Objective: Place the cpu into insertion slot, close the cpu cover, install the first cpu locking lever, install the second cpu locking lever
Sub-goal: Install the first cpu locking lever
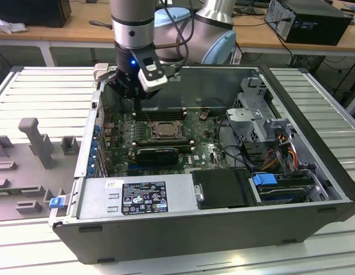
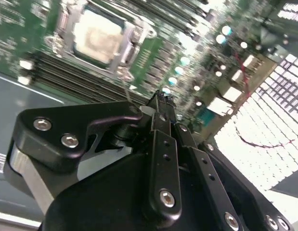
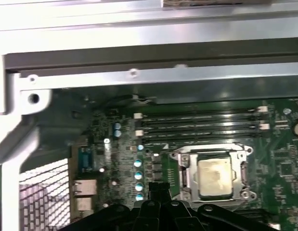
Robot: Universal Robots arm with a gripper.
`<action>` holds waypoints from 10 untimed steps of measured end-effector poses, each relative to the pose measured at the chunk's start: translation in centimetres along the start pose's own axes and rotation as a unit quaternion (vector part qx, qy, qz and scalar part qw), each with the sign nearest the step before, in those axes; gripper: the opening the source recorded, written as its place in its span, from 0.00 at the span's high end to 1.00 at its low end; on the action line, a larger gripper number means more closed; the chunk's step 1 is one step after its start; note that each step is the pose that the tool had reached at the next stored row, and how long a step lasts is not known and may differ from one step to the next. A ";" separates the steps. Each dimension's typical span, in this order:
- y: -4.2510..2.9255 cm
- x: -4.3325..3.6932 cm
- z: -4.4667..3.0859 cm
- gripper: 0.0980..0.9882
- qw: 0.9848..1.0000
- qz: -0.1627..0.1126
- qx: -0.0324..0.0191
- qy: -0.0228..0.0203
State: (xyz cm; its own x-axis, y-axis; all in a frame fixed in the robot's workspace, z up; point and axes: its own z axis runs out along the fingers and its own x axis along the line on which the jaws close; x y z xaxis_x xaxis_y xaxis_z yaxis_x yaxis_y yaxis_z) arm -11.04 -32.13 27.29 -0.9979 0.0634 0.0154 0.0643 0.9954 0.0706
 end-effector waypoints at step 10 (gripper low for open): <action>2.29 0.39 1.49 0.99 1.000 -0.001 0.000 0.000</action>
State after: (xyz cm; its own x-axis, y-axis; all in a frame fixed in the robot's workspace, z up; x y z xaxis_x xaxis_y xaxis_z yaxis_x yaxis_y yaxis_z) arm -11.30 -29.72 25.97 -0.9980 0.0620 0.0149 0.0629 0.9956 0.0701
